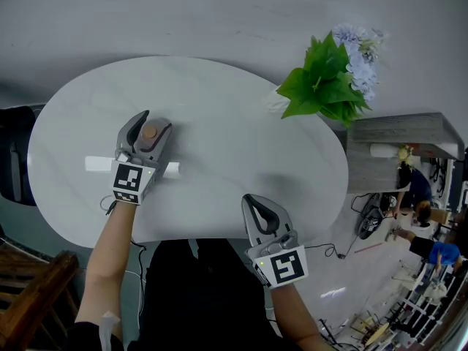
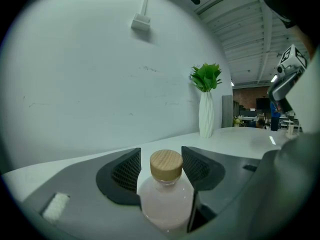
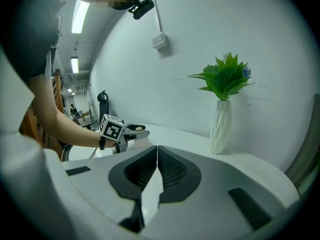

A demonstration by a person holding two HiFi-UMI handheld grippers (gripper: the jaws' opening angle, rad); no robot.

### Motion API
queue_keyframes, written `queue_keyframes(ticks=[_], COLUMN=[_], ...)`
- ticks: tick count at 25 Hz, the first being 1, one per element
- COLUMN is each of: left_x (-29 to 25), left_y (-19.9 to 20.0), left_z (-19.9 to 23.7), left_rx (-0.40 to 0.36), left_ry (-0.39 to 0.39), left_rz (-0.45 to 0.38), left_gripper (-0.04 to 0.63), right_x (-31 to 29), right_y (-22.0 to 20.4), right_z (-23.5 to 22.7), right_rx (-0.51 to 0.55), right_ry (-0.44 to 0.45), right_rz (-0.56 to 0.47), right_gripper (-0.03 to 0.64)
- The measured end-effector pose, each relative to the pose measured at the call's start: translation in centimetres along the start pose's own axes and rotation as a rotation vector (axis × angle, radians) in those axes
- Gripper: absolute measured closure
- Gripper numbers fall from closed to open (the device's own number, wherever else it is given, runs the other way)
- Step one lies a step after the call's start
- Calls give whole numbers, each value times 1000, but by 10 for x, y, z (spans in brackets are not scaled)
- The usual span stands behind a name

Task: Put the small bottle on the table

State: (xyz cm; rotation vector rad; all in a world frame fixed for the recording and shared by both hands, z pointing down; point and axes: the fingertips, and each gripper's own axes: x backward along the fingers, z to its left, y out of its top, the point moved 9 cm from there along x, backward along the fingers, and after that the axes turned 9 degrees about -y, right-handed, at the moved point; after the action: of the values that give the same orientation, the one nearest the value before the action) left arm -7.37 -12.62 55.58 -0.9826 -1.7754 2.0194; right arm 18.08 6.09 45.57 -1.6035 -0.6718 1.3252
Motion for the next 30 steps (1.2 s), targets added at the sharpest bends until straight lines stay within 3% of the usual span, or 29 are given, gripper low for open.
queue_keyframes(ticks=[13,23,30], left_x=[3,29,54], left_y=[6,25,34], left_z=[-4,-9,-11], left_rx=[-16,5,-16], left_ry=[-13,26,66], left_rz=[21,12,74], left_gripper=[351,351,418], right_x=[1,9,15], right_y=[3,18,27], right_z=[3,11,18], right_rx=[0,18,39], right_ry=[8,30,45], right_rz=[-21,-84,-117], right_gripper=[611,611,611])
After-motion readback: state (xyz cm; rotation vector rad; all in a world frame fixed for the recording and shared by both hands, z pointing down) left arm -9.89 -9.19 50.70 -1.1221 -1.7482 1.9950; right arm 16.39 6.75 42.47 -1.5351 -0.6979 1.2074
